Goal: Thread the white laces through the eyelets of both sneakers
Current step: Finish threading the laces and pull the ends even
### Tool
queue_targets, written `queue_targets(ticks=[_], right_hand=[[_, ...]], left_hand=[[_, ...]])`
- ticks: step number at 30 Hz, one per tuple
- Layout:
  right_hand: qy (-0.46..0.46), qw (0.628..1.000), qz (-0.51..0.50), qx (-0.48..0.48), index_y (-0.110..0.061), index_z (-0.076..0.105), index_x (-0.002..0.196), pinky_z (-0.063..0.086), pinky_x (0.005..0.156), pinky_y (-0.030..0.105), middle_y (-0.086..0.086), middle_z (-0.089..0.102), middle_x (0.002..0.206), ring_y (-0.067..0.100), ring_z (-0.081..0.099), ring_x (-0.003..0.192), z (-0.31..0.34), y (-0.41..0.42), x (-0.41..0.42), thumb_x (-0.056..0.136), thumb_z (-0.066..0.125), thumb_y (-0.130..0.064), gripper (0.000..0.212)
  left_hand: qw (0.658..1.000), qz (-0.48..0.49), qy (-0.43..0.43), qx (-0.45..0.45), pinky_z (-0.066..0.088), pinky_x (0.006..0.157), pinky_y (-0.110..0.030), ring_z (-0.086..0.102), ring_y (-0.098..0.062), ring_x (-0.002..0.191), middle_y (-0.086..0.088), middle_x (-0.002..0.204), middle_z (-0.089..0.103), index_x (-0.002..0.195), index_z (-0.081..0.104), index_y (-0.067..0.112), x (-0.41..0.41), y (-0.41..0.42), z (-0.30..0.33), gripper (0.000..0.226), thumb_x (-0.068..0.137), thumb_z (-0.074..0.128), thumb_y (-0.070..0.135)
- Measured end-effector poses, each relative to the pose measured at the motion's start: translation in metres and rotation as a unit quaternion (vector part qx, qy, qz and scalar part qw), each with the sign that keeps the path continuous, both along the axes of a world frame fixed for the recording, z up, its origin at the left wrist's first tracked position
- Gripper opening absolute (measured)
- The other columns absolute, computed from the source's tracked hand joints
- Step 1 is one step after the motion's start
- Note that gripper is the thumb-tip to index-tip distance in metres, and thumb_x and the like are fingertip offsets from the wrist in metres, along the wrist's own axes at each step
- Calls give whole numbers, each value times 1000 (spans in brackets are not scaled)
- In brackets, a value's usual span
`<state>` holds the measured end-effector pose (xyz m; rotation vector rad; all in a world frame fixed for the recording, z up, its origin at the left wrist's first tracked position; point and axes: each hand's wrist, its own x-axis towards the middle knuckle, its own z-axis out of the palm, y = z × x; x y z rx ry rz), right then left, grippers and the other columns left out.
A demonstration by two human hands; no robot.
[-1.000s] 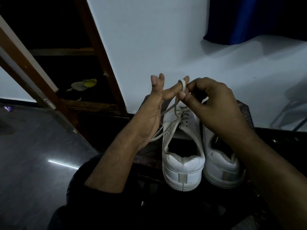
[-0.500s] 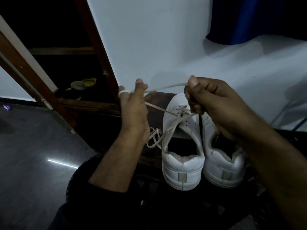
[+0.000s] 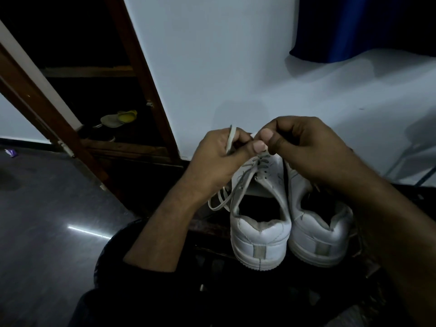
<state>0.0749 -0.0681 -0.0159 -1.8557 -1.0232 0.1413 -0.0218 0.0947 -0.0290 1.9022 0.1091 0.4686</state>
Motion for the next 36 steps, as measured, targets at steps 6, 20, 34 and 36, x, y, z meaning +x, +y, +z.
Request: queue_targets(ticks=[6,20,34,36], right_hand=[[-42,990,-86,-100,-29,74,93,40,64,17,-18,68,75,-2,62,73,1,-14,14,96,64,-35,12],[33,997,-61,-17,-27,77,85,59,84,42,-9,75,74,8,72,74,10,-7,-6,85,79,-24,4],[-67,966,-20,-250,-33,71,100,50,73,16,-15,72,86,0,66,83,21,-19,-9,74,79,-54,35],[-63,949,13,-308,-33,65,111,50,75,15,-16,69,95,-1,64,89,19,-17,-15,74,78,-57,46]], left_hand=[[993,79,10,-81,38,54,-19,47,-15,57,-9,63,58,78,54,-5,-2,8,-1,23,97,62,5],[999,-31,-13,-43,54,74,-22,70,-9,78,-7,81,76,88,77,2,1,4,-8,4,88,77,6],[1000,-8,4,-17,54,72,-25,70,-12,76,-5,81,75,97,74,2,-3,9,-11,8,90,76,3],[1000,-1,11,17,59,82,-33,76,-17,89,-4,92,79,101,79,8,-5,12,-13,12,90,77,6]])
